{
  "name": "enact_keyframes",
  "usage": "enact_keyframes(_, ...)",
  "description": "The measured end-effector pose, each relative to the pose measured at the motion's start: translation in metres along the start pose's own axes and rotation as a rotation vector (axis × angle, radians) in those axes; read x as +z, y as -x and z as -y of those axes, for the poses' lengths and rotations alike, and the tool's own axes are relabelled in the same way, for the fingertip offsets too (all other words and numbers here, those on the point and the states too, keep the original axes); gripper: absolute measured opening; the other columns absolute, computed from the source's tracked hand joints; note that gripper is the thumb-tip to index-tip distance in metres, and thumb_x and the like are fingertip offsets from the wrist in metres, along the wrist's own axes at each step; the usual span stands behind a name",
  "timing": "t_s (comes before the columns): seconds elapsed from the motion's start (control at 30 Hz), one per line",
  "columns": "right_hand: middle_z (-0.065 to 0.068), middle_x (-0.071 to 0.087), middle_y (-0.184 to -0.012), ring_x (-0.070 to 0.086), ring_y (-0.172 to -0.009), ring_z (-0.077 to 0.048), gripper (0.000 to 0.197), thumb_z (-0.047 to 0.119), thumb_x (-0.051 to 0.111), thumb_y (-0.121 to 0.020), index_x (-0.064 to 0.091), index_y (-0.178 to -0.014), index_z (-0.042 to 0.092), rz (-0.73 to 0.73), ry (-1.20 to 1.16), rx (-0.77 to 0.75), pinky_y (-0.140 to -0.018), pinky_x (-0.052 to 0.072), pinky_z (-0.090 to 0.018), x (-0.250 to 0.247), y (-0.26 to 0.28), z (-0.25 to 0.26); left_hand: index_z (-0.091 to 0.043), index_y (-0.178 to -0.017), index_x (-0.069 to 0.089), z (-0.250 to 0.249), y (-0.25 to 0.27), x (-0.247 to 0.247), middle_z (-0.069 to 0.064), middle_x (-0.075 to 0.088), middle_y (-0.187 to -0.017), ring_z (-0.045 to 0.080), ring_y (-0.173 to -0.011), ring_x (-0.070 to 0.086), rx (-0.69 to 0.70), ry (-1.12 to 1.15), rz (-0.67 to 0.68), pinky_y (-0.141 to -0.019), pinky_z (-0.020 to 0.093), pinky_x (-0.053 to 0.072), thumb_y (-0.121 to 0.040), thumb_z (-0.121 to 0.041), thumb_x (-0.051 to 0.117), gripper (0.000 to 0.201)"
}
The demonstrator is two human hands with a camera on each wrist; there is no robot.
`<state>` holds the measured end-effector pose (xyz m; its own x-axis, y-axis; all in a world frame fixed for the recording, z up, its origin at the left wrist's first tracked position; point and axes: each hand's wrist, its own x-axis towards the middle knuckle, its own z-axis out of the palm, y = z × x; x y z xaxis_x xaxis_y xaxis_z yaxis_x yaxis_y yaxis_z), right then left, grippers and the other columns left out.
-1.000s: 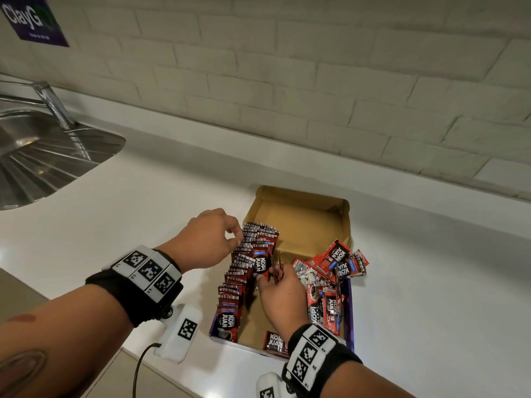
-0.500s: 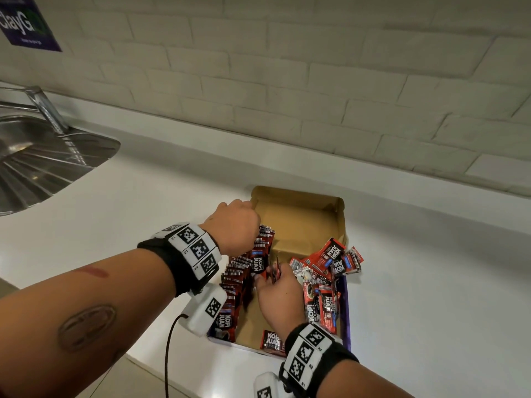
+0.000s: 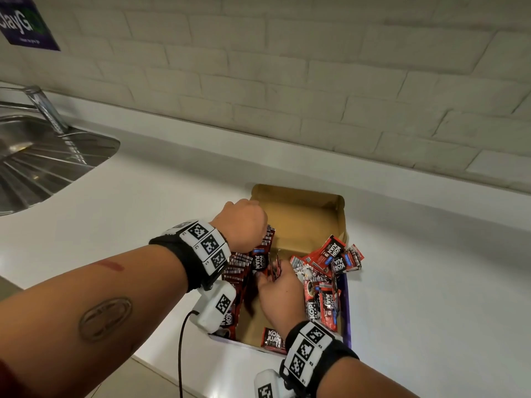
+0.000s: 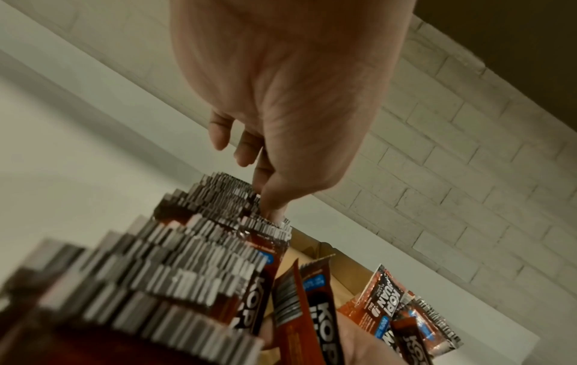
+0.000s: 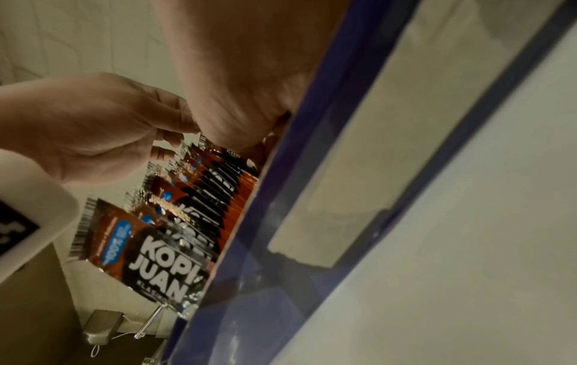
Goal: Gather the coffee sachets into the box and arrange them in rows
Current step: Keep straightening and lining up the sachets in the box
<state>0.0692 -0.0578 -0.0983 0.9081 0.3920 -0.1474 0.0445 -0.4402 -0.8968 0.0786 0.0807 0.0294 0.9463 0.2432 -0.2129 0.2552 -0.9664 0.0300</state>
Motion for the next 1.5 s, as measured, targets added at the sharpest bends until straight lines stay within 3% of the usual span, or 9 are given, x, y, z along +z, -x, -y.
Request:
enact_keyframes(0.23,0.006,0.071,-0.084,0.066,-0.073,-0.007,0.021,0.023,0.073,-0.091,0.060,-0.107,0.020,0.010,-0.075,0.021,-0.069,0.052,-0.027,-0.001,0.000,-0.001,-0.025,-0.094,0.075,0.007,0.002,-0.006,-0.002,0.062,-0.107,0.021,-0.105,0.056,-0.010,0.137,-0.076,-0.095,0.043,0.047,-0.095,-0.026,0.055,0.020)
enact_keyframes(0.47,0.006,0.066,-0.076,0.062,-0.067,-0.005,0.019,0.016,0.073,-0.089,0.058,-0.100,0.020,0.046,-0.077,0.012,-0.057,0.045,-0.017,-0.004,0.000,-0.002,-0.031,-0.092,0.072,0.026,0.009,-0.014,-0.019,0.051,-0.085,0.011,-0.092,0.055,-0.036,0.302,-0.177,-0.088,0.033,0.048,-0.094,-0.024,0.060,0.014)
enact_keyframes(0.57,0.006,0.067,-0.078,0.063,-0.067,-0.005,0.024,0.014,0.073,-0.087,0.056,-0.103,0.021,0.073,-0.040,0.011,-0.056,0.045,-0.016,-0.005,0.000,-0.002,-0.030,-0.090,0.072,0.036,0.013,-0.012,-0.015,0.054,-0.090,0.013,-0.090,0.057,-0.074,0.345,-0.197,-0.088,0.033,0.049,-0.094,-0.025,0.062,0.011)
enact_keyframes(0.73,0.009,0.069,-0.084,0.065,-0.073,-0.002,0.032,0.017,0.073,-0.085,0.051,-0.108,0.025,0.129,0.005,0.002,-0.062,0.049,-0.022,-0.004,0.002,-0.001,-0.030,-0.090,0.072,0.048,0.024,-0.007,-0.010,0.057,-0.095,0.013,-0.090,0.059,-0.110,0.377,-0.191,-0.088,0.034,0.051,-0.094,-0.026,0.064,0.010)
enact_keyframes(0.93,0.011,0.068,-0.090,0.065,-0.079,-0.004,0.041,0.013,0.073,-0.086,0.046,-0.113,0.027,0.178,0.048,0.017,-0.058,0.043,-0.016,-0.006,0.000,-0.002,-0.027,-0.092,0.071,0.053,0.033,-0.002,-0.008,0.058,-0.095,0.010,-0.084,0.058,-0.134,0.420,-0.202,-0.078,0.029,0.048,-0.095,-0.028,0.064,0.009)
enact_keyframes(1.13,0.013,0.069,-0.095,0.066,-0.082,-0.007,0.041,0.027,0.075,-0.087,0.046,-0.115,0.027,0.137,0.062,0.003,-0.072,0.054,-0.030,-0.002,0.000,-0.002,-0.025,-0.092,0.072,0.058,0.037,0.002,-0.008,0.059,-0.094,0.006,-0.080,0.056,-0.146,0.443,-0.211,-0.068,0.022,0.040,-0.095,-0.027,0.064,0.008)
enact_keyframes(1.23,0.011,0.068,-0.090,0.065,-0.075,-0.007,0.037,0.030,0.075,-0.089,0.044,-0.111,0.028,0.107,0.061,-0.006,-0.061,0.046,-0.025,-0.001,0.001,0.000,-0.027,-0.092,0.072,0.055,0.037,0.003,-0.008,0.058,-0.095,0.009,-0.083,0.058,-0.134,0.431,-0.201,-0.074,0.025,0.045,-0.095,-0.028,0.064,0.008)
enact_keyframes(1.33,0.006,0.070,-0.090,0.068,-0.077,-0.017,0.036,0.029,0.074,-0.088,0.046,-0.110,0.026,0.066,0.056,0.004,-0.065,0.048,-0.028,0.001,0.000,0.000,-0.032,-0.092,0.071,0.048,0.035,0.002,-0.008,0.058,-0.100,0.012,-0.092,0.058,-0.105,0.403,-0.175,-0.086,0.032,0.049,-0.095,-0.029,0.063,0.010)
enact_keyframes(1.5,0.005,0.072,-0.096,0.070,-0.083,-0.019,0.035,0.031,0.075,-0.088,0.047,-0.109,0.027,0.022,0.031,-0.007,-0.071,0.052,-0.029,0.005,-0.001,-0.001,-0.034,-0.096,0.072,0.033,0.031,0.000,-0.009,0.057,-0.102,0.013,-0.098,0.058,-0.062,0.373,-0.141,-0.091,0.034,0.048,-0.095,-0.029,0.063,0.011)
